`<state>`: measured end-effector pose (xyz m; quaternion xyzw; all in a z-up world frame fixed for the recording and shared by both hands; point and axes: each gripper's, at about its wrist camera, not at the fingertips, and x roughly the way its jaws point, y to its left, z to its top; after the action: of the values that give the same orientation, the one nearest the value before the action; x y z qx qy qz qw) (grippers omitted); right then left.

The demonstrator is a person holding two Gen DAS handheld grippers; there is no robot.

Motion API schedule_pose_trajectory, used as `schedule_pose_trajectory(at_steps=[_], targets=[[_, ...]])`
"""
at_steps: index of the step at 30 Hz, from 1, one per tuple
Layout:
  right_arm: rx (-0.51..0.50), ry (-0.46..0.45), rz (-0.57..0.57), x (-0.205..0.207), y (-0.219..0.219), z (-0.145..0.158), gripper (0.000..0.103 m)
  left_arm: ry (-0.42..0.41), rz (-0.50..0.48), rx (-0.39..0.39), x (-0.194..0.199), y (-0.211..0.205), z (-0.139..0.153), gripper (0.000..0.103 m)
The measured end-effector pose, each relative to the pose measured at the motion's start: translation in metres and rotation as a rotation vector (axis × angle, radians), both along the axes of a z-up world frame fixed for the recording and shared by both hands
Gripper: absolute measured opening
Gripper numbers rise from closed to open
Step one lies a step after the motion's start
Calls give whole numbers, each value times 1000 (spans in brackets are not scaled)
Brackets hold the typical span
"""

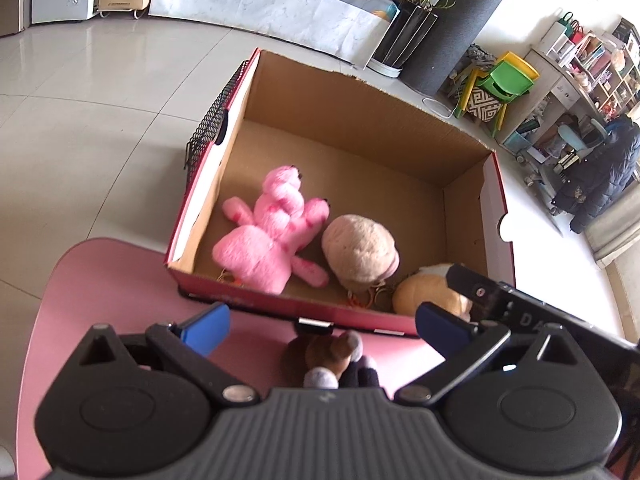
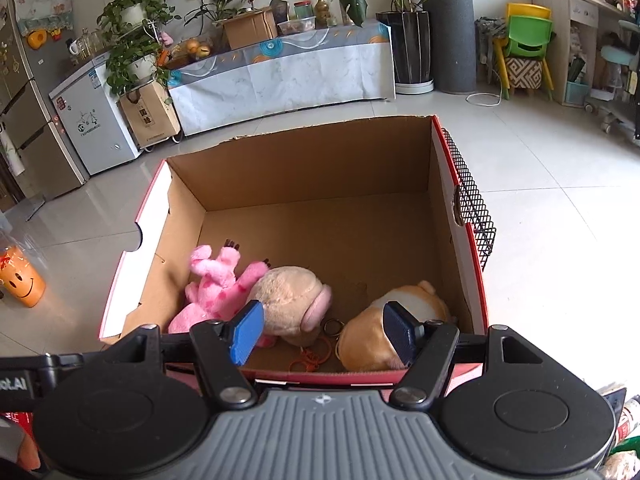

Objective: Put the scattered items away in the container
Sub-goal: 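Withdraw both grippers from the shoebox back over the table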

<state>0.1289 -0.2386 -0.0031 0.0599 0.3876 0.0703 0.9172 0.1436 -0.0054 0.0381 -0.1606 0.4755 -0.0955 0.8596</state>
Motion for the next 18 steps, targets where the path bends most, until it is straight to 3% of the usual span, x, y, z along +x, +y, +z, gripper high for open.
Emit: schedule_pose_trajectory(at_steps=[10,18], targets=[[-13,-4,12,-30,4,7,67,24,-12,51,-16,3,-2,103],[-31,55,8,-51,6,1,67,44,-42,90,-27,1,-3,103]])
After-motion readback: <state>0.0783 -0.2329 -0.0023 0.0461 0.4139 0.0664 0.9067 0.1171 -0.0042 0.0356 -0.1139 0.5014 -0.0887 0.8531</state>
